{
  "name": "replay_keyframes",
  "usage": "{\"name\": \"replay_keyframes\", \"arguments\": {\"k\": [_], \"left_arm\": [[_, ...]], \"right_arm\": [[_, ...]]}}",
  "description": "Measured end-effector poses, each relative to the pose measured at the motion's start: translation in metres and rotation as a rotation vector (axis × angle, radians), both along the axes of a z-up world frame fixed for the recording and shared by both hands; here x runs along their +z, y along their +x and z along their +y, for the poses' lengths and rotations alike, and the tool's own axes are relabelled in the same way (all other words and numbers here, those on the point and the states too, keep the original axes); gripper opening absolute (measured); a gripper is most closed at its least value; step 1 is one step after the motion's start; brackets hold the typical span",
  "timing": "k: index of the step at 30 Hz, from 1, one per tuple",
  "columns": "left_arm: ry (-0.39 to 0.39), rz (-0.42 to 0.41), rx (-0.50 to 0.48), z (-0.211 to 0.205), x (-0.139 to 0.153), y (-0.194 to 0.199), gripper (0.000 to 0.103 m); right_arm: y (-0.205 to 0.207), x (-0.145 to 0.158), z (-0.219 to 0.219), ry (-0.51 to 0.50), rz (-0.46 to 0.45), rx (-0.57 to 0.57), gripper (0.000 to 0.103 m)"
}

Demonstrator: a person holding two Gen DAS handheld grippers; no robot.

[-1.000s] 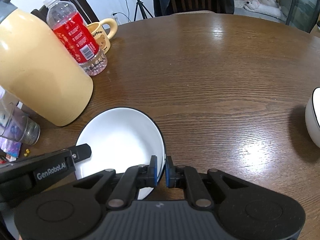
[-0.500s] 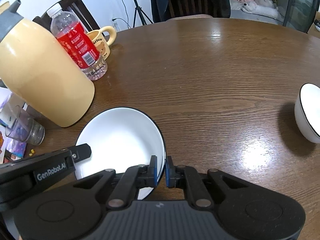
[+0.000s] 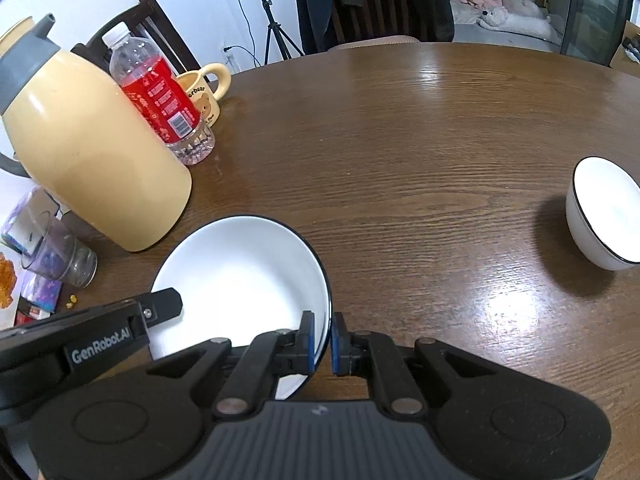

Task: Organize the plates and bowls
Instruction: 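Lift the white bowl off the table with both grippers, then carry the white bowl with both grippers toward the blue bowl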

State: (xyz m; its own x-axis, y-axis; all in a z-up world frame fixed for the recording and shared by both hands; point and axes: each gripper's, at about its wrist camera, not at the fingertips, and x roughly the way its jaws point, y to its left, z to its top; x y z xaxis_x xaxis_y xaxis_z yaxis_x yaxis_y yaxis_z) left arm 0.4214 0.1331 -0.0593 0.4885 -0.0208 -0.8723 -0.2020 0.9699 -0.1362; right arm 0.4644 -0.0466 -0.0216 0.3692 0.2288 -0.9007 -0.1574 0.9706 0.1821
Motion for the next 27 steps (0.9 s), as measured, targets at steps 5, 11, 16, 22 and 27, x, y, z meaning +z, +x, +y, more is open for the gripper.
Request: {"name": "replay_keyframes", "arguments": {"k": [5,11,16,22,27], "left_arm": [[0.000,-0.008,-0.005,-0.006,0.005,-0.007,0.007],[0.003,-0.017,-0.006,-0.013,0.011,-0.017,0.007],[0.001,-0.023,-0.006,-0.018,0.015,-0.025,0.007],[0.004,-0.032,-0.007,-0.026,0.021,-0.035,0.007],[0.003,-0.038,-0.008,-0.030,0.024,-0.042,0.007]], "right_arm": [[-0.006,0.004,-0.004,0.001,-0.007,-0.004,0.008],[-0.016,0.010,-0.012,0.003,-0.018,0.002,0.008],[-0.024,0.015,-0.018,0.005,-0.024,0.002,0.008],[-0.034,0.020,-0.025,0.008,-0.033,0.002,0.008],[-0.043,0.024,-0.032,0.008,-0.039,0.002,0.008]]}}
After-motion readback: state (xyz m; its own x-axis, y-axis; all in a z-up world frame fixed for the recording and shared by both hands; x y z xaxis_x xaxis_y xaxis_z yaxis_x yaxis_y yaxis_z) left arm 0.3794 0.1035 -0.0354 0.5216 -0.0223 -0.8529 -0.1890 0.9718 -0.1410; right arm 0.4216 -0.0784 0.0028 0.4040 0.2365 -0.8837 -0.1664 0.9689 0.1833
